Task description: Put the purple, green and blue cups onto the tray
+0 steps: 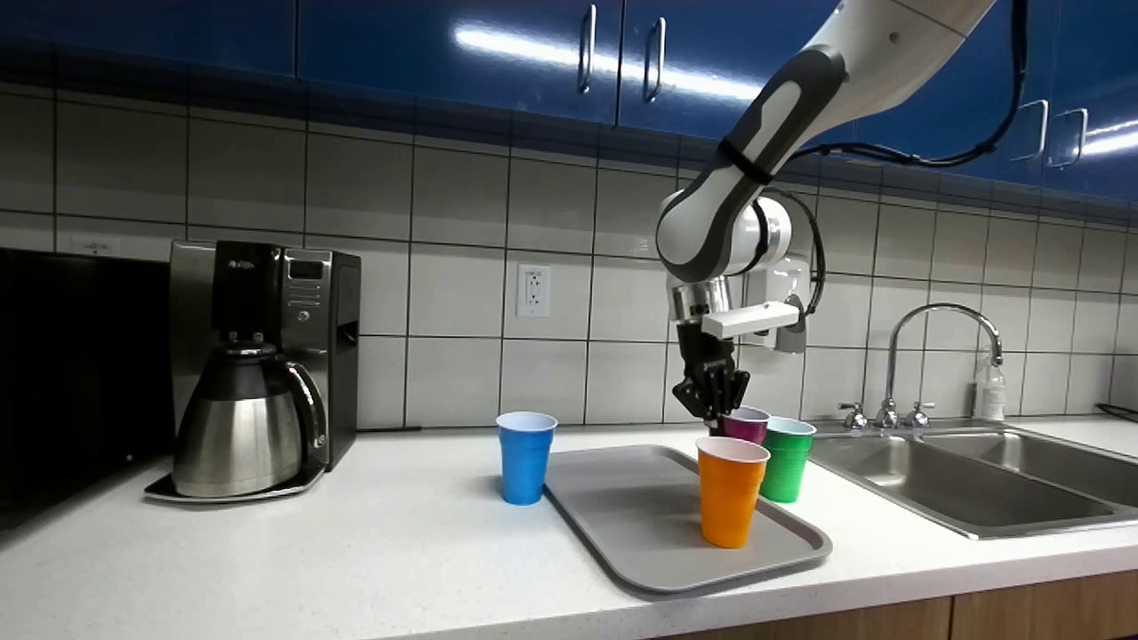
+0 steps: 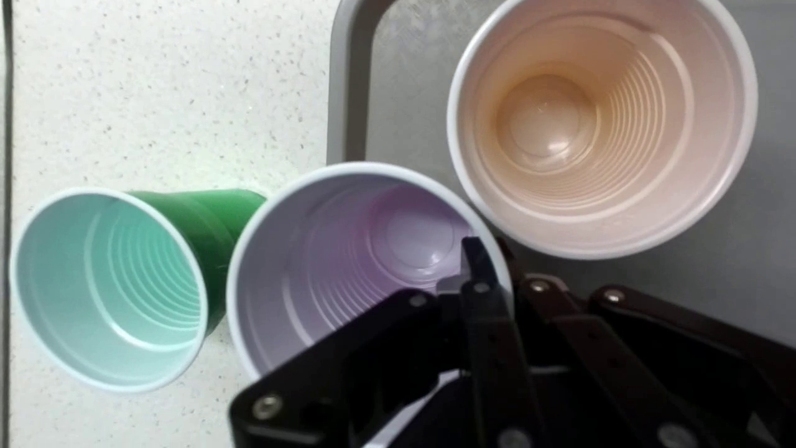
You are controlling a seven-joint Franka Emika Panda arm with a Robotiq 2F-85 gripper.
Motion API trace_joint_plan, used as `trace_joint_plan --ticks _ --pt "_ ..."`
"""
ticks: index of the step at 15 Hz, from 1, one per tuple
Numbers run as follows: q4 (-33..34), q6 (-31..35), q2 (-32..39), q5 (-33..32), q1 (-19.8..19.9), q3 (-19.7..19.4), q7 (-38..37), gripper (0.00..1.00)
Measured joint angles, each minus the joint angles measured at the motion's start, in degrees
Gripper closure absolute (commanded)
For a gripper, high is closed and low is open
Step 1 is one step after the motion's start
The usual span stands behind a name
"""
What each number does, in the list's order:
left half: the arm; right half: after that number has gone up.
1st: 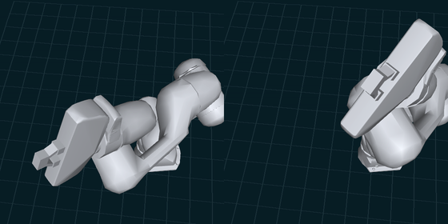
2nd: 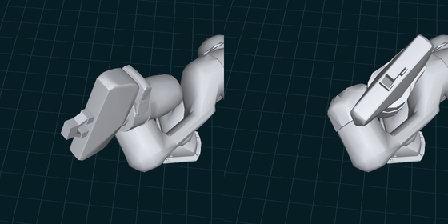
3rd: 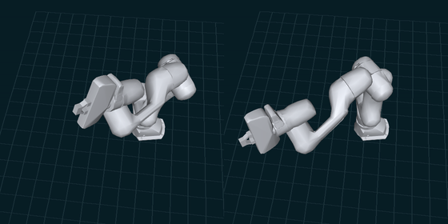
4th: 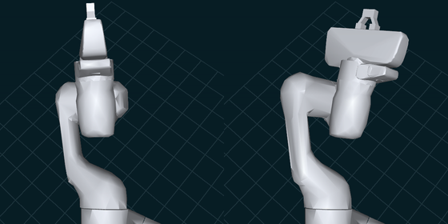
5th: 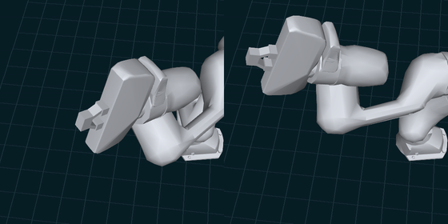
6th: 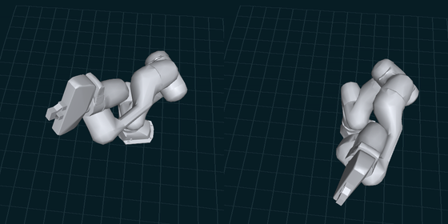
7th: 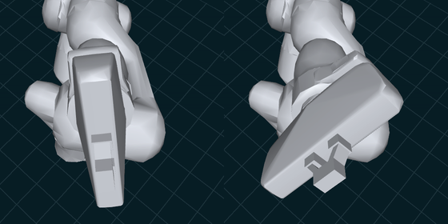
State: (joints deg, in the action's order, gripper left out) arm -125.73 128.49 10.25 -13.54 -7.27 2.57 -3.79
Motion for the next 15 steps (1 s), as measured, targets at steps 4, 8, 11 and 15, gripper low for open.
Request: trace_joint_plan --ticks 4,8,11,15 --pt "2.0 -0.1 2.5 0.0 -0.9 0.0 -2.6 0.99" --pt "3.9 -0.1 4.9 0.0 -1.2 0.0 -4.9 0.99" --pt "4.5 -0.1 5.9 0.0 -1.2 -0.1 -6.2 0.71" --pt "4.9 -1.0 6.6 0.0 -1.2 -0.1 -8.1 0.43"
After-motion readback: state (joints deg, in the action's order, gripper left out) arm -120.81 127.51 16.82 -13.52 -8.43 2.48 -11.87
